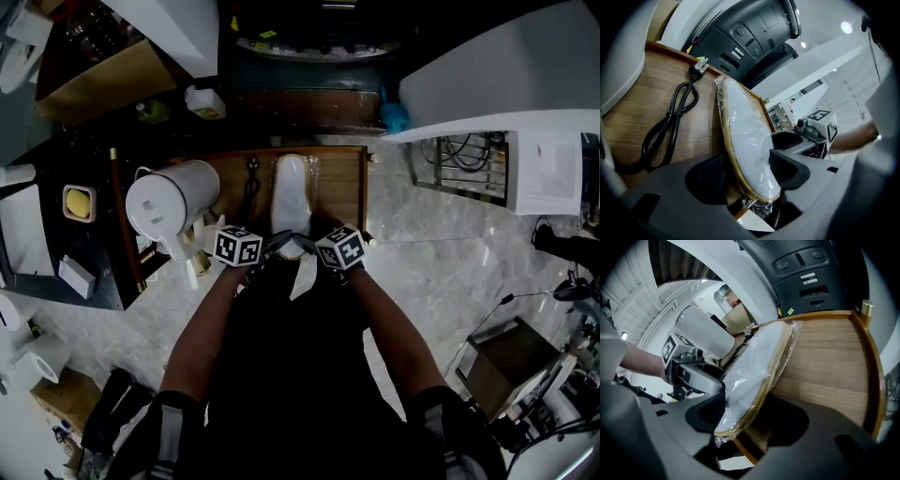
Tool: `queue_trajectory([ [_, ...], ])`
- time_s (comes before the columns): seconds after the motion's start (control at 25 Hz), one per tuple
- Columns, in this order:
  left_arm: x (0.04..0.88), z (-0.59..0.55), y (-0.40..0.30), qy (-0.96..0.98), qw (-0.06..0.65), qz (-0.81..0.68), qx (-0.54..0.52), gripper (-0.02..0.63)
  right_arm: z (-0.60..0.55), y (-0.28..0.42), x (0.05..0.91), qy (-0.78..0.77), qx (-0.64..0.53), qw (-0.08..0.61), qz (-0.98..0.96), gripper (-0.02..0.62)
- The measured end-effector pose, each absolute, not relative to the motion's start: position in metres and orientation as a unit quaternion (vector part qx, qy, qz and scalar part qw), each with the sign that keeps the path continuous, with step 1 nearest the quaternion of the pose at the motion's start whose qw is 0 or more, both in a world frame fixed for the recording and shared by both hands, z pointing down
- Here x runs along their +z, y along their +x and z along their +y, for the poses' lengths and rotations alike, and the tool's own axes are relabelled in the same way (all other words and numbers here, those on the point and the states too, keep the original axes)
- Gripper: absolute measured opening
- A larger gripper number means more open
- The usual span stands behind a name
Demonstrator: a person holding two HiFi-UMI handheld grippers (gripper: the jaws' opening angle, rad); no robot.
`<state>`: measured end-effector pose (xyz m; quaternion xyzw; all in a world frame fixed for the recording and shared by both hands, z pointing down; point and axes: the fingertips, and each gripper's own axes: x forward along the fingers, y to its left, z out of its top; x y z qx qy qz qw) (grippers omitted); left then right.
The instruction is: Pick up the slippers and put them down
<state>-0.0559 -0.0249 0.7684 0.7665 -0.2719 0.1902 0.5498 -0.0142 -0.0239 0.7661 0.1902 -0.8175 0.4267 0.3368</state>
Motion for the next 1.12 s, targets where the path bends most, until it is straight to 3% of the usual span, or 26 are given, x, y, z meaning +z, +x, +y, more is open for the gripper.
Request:
queue_trajectory([
  [0.2, 0.77, -0.025, -0.058, 0.771, 0.532, -0.28, 0.211, 0.259, -0.027, -0.015, 0.762, 0.199, 0.425, 0.33, -0.819, 0.27],
  [1.12, 0.704, -0.036, -0.05, 0.803, 0.495, -0.304, 0.135, 0.247, -0.038, -0.004, 0.696, 0.231, 0.385, 0.289, -0.846, 0.264],
])
